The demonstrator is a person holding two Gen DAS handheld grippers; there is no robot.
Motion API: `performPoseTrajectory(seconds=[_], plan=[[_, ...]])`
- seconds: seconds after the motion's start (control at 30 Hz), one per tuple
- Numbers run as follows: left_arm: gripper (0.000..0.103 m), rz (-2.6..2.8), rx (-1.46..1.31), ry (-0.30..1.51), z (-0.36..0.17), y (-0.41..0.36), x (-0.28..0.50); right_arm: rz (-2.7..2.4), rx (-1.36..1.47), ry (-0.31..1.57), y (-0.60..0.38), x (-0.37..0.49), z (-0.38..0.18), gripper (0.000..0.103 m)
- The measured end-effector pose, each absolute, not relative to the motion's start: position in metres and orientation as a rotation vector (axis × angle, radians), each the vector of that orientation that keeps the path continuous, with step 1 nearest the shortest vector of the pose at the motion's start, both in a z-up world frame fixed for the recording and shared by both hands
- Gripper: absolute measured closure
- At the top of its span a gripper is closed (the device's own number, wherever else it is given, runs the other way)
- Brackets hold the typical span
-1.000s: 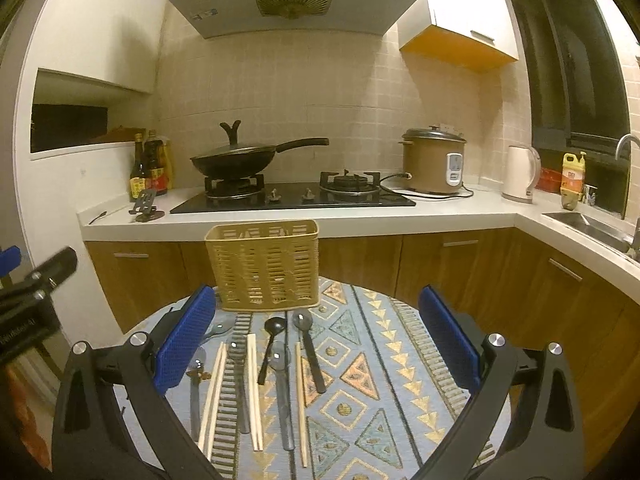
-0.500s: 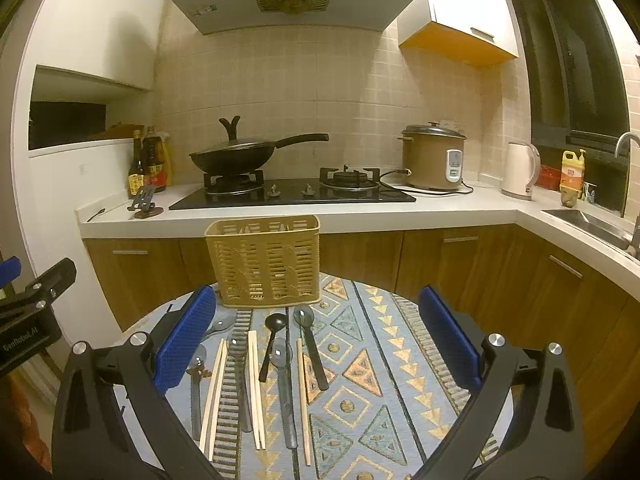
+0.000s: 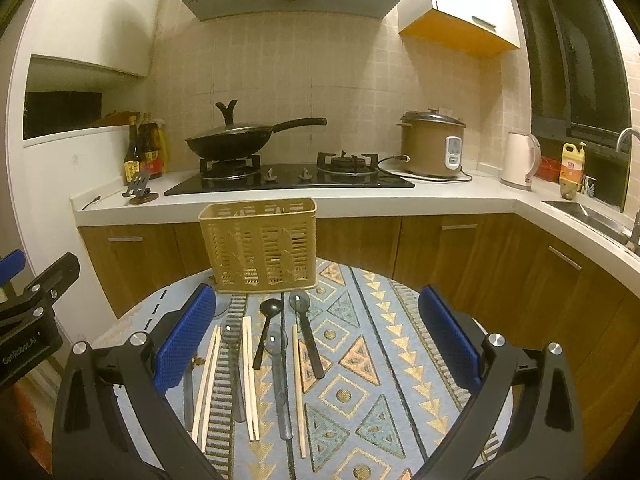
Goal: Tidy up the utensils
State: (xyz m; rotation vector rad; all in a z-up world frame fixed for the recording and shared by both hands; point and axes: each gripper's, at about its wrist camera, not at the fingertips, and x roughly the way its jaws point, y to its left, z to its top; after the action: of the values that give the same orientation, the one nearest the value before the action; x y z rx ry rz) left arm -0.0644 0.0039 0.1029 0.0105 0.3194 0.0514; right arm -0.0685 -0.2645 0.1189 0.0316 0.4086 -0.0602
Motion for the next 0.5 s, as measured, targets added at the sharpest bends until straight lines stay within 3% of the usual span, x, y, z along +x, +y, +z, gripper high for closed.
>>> performPoseTrajectory(seconds=[0.5], plan=[[0.012, 0.049, 0.039, 0.349, 0.091, -0.001, -0.058, -0.07, 0.027, 0.454, -0.265, -0.06, 0.108, 0.006]])
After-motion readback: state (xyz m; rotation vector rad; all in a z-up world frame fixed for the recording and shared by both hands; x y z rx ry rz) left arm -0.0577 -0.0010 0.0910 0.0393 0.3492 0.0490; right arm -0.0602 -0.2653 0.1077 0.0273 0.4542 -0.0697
